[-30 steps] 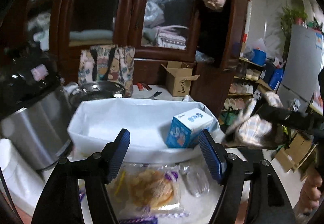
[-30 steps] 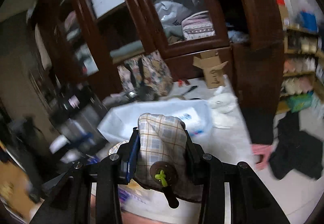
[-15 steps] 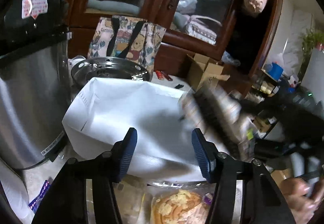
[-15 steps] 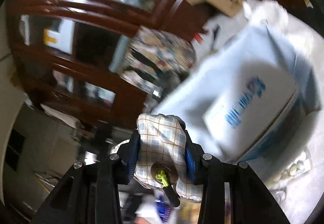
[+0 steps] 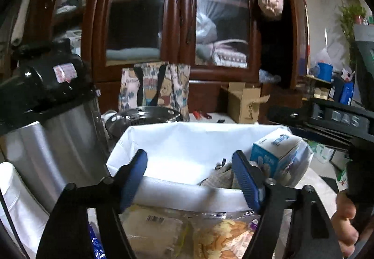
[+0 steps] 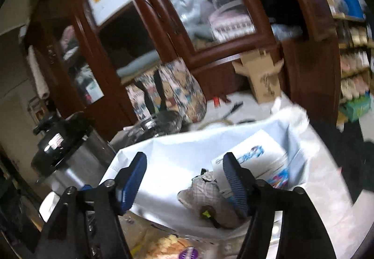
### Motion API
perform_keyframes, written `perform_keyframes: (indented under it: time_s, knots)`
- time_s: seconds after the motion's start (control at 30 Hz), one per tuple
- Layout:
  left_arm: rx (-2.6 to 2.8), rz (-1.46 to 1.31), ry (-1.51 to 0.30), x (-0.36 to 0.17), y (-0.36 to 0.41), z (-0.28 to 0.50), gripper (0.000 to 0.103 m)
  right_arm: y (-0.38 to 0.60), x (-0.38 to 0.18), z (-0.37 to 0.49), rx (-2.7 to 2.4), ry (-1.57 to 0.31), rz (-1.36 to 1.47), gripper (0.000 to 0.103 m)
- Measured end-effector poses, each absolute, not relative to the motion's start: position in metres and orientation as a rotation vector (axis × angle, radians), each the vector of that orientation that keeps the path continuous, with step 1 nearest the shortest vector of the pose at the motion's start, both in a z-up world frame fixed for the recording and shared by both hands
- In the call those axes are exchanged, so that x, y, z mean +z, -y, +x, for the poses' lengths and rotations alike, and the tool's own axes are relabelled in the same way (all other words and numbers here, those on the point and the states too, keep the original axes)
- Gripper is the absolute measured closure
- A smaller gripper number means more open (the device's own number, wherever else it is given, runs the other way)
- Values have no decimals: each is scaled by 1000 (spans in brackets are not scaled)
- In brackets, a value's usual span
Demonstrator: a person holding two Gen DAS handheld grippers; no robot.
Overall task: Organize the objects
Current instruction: 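Carry the mitt over the white bin and open the right gripper, then grasp the clear ribbed plastic cup with the right gripper while the left gripper reaches the bagged bun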
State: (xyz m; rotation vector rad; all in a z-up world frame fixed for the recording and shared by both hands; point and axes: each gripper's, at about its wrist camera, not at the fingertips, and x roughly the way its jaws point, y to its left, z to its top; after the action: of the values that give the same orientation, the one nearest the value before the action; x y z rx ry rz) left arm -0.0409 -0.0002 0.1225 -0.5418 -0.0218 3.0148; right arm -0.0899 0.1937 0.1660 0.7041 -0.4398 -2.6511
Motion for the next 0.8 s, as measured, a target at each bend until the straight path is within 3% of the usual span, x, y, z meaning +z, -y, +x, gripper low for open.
perform_keyframes:
  time_s: [0.07, 0.1, 0.13, 0.2, 0.3, 0.43, 0.53, 0.67, 0.8]
  knots:
    - [3001, -566, 81, 125, 5, -39, 47, -205, 168, -78, -2677, 398, 679, 33]
    - [2984, -596, 121, 126, 9, -39, 82, -213, 166, -72, -2680, 393, 679, 33]
    - [2962, -634, 185, 124, 13, -36, 100, -222, 162, -62, -2673, 401, 684, 33]
    - [2958, -632, 267, 115, 21, -21, 98, -241, 147, -45, -2656, 431, 707, 33]
    - [3072, -657, 179, 93, 22, 9, 98, -264, 123, -29, -2670, 479, 792, 33]
    - [2984, -624, 359, 81, 40, 31, 95, -283, 110, -34, -2656, 554, 898, 33]
    - [2967, -658, 376, 79, 42, 23, 94, -284, 103, -40, -2637, 572, 962, 33]
    - [2947, -770, 190, 72, 16, 11, 94, -262, 96, -41, -2615, 428, 1052, 33]
    - [2875, -892, 13, 60, -12, 2, 90, -222, 82, -41, -2655, 118, 1176, 33]
